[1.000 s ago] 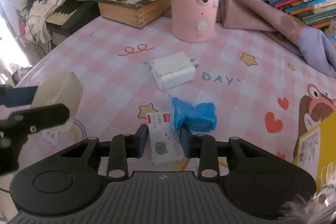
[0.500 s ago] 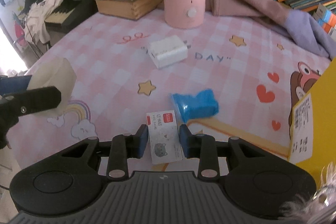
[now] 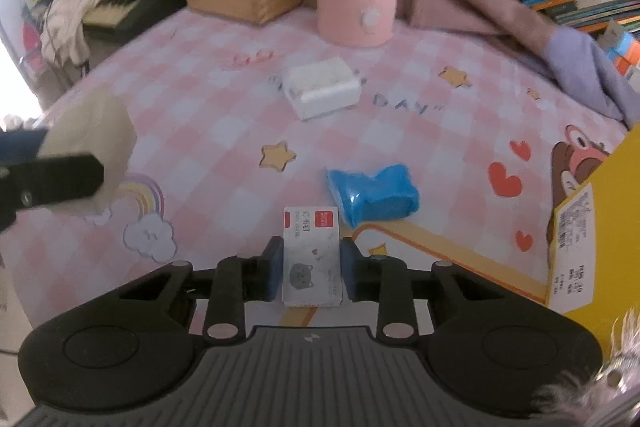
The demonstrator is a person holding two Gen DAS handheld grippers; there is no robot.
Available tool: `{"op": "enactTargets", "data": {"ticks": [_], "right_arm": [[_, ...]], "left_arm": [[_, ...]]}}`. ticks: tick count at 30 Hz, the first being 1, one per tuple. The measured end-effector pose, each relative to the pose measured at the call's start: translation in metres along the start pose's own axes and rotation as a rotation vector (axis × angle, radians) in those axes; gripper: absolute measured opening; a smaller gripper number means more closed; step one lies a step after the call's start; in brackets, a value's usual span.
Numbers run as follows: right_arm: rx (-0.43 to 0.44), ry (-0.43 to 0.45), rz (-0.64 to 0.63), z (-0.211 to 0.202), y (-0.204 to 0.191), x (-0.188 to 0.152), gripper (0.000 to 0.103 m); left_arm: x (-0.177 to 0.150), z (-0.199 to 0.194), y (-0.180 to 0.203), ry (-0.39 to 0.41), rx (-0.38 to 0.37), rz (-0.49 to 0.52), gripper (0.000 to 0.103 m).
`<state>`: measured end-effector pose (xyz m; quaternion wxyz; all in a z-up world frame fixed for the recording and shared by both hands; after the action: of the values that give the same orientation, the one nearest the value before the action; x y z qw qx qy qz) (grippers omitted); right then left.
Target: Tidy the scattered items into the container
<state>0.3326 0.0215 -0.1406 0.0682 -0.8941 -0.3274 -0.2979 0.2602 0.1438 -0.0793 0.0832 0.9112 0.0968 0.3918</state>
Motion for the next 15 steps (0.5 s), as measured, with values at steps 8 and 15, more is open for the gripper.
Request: {"op": "enactTargets", "data": {"ticks": [8, 15], "right_arm": [[0.003, 0.081, 0.043, -0.039, 0.000, 0.014, 0.028], [0.004, 0.153, 0.079, -0.086, -0.003, 0.015, 0.028]], "left_arm": [[0.005, -0.013, 0.011, 0.030, -0.034, 0.032, 0.037], [0.008, -0.048, 0.019, 0.092, -0.075, 0.020, 0.036]]}}
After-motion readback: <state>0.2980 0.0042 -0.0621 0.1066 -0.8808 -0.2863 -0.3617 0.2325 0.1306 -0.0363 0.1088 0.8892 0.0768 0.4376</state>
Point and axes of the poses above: each gripper's, at about its wrist camera, not at the fingertips, and z roughly the way its jaws point, y to its right, x to its top, the point moved 8 cm from there along z, roughly the way its jaws point, and after that the axes turned 9 degrees about -z, right-handed, at the moved point
